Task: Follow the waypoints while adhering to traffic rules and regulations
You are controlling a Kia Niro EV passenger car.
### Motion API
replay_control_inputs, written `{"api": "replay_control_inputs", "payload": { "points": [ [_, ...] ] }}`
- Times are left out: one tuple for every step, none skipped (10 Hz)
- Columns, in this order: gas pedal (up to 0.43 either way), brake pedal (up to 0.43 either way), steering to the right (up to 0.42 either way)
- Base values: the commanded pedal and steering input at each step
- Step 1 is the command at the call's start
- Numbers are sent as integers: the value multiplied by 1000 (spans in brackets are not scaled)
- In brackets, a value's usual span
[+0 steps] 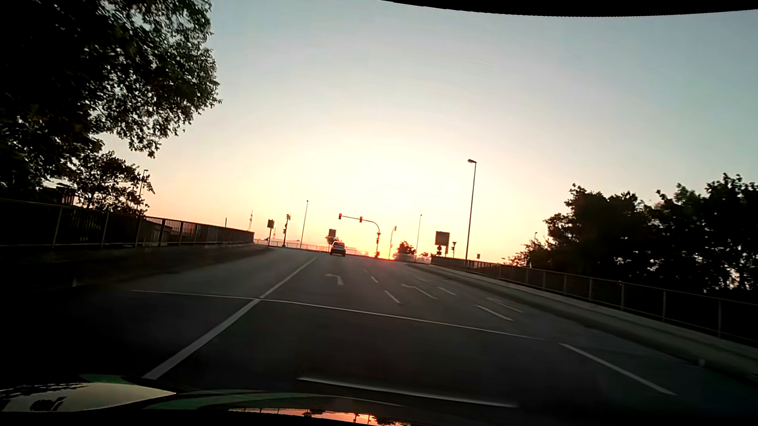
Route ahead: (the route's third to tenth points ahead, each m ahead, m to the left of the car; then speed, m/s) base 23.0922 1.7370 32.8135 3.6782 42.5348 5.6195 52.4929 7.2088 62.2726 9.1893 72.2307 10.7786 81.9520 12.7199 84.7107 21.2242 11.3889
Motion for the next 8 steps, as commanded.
{"api": "replay_control_inputs", "payload": {
  "points": [
    [0, 0, -44],
    [0, 0, -44],
    [0, 0, -40],
    [0, 0, -35],
    [0, 0, -33],
    [0, 0, -30],
    [0, 0, -26],
    [0, 0, -20]
  ]
}}
